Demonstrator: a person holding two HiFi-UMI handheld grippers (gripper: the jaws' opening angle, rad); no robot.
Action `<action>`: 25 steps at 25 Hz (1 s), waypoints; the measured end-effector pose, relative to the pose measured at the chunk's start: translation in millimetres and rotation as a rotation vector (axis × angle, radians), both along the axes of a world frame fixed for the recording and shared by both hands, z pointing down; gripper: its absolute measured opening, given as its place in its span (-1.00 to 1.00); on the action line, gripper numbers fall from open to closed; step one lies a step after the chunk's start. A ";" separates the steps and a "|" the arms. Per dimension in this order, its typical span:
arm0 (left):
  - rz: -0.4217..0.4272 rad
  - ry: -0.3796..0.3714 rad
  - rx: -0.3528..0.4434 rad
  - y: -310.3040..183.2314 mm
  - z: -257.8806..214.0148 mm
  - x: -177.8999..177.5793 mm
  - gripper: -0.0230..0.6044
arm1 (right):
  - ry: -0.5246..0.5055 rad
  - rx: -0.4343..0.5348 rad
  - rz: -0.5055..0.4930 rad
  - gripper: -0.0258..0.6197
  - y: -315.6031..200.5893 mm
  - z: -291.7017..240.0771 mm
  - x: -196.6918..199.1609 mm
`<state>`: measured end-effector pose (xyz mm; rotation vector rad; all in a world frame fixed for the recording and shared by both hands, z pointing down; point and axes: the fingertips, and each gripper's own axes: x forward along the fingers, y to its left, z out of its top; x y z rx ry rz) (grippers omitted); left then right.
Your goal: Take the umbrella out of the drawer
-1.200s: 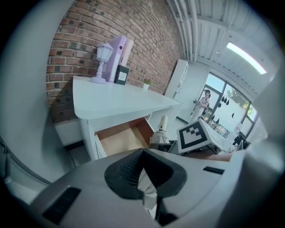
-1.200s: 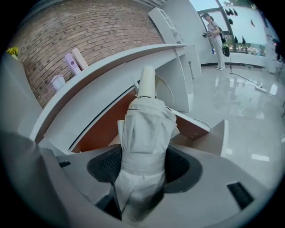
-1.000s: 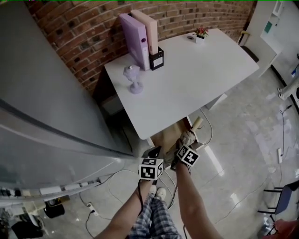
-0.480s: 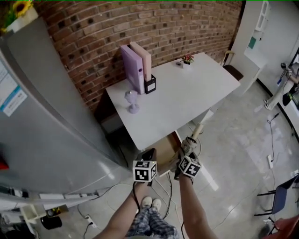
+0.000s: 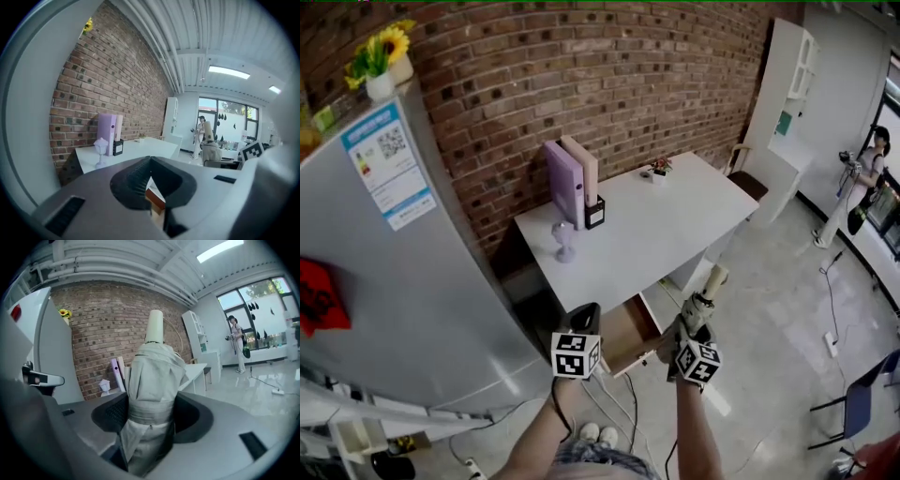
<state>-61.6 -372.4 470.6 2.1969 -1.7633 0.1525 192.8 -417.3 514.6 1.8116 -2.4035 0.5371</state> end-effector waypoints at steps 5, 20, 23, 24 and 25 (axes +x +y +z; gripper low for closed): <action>0.006 -0.031 0.097 14.1 -43.7 2.6 -0.84 | -0.003 0.151 0.015 -0.06 30.1 -62.1 23.2; -0.012 -0.021 0.203 32.7 -91.8 0.5 -0.84 | 0.128 0.376 0.049 -0.05 103.2 -148.8 54.4; -0.016 -0.015 0.201 29.5 -90.7 -0.8 -0.84 | 0.115 0.385 0.064 -0.05 104.9 -148.8 60.5; -0.016 -0.015 0.199 29.2 -89.9 -0.2 -0.84 | 0.112 0.385 0.069 -0.05 105.7 -148.4 62.8; -0.014 -0.015 0.199 28.9 -89.6 0.8 -0.84 | 0.113 0.385 0.073 -0.06 106.1 -148.2 65.1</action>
